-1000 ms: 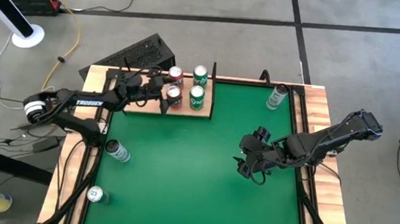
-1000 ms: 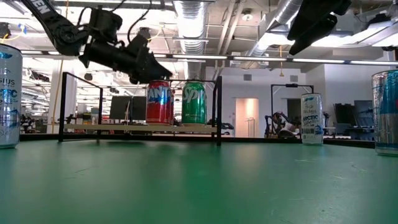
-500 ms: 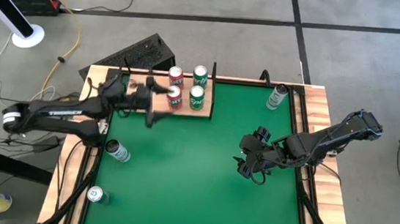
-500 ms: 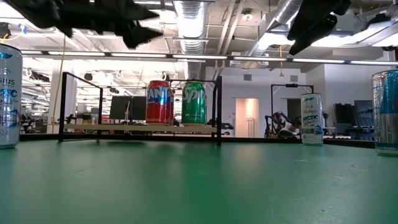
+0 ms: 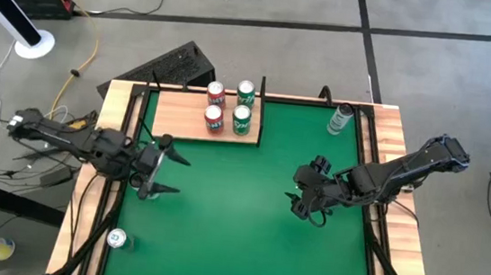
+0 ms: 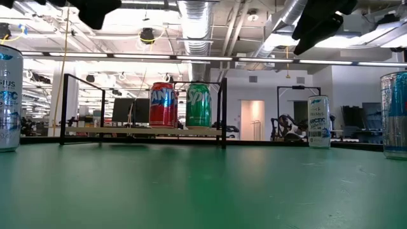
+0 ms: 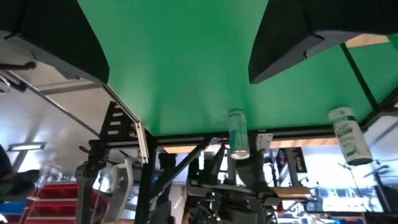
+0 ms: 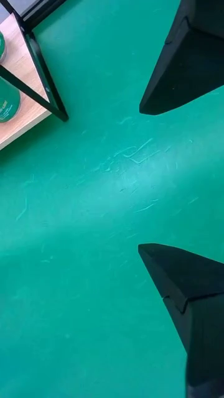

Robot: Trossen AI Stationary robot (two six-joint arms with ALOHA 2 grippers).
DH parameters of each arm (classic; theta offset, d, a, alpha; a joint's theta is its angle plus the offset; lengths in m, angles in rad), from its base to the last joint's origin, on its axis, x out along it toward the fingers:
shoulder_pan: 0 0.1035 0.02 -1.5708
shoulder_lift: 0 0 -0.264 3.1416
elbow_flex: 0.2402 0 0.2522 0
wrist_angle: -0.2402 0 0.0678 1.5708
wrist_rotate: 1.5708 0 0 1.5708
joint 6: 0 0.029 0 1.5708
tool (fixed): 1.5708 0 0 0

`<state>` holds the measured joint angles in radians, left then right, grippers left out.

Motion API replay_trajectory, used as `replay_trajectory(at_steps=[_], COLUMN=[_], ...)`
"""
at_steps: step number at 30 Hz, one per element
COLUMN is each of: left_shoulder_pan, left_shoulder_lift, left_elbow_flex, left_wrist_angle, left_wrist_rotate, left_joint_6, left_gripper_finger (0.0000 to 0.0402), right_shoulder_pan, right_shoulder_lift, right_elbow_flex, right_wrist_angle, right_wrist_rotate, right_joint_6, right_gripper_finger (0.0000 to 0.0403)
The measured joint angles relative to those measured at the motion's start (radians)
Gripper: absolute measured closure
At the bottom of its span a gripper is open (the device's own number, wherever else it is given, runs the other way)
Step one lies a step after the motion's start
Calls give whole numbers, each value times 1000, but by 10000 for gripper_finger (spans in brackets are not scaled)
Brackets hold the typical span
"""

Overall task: Place canned beverage on shelf
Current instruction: Put the right blue soda can on the shelf

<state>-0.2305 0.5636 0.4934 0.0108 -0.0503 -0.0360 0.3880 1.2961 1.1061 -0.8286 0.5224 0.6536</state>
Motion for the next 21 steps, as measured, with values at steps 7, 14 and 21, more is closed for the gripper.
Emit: replay_trajectory(at_steps=[7,14,21], left_shoulder_pan=[-84,-83,-83], left_shoulder_lift=[-6,5,6], left_elbow_flex=[0,0,0], left_wrist_angle=[-8,-4,-5], left_wrist_rotate=[-111,-196,-198], left_joint_6=[81,156,201], left_gripper_finger=[33,33,33], right_shoulder_pan=[-7,40,63], right_shoulder_lift=[0,-1,-29], right_elbow_flex=[95,299,250], right_wrist_angle=[-117,-591,-708], right_wrist_rotate=[-44,-120,-187], right_joint_6=[120,497,759], right_gripper_finger=[24,24,24])
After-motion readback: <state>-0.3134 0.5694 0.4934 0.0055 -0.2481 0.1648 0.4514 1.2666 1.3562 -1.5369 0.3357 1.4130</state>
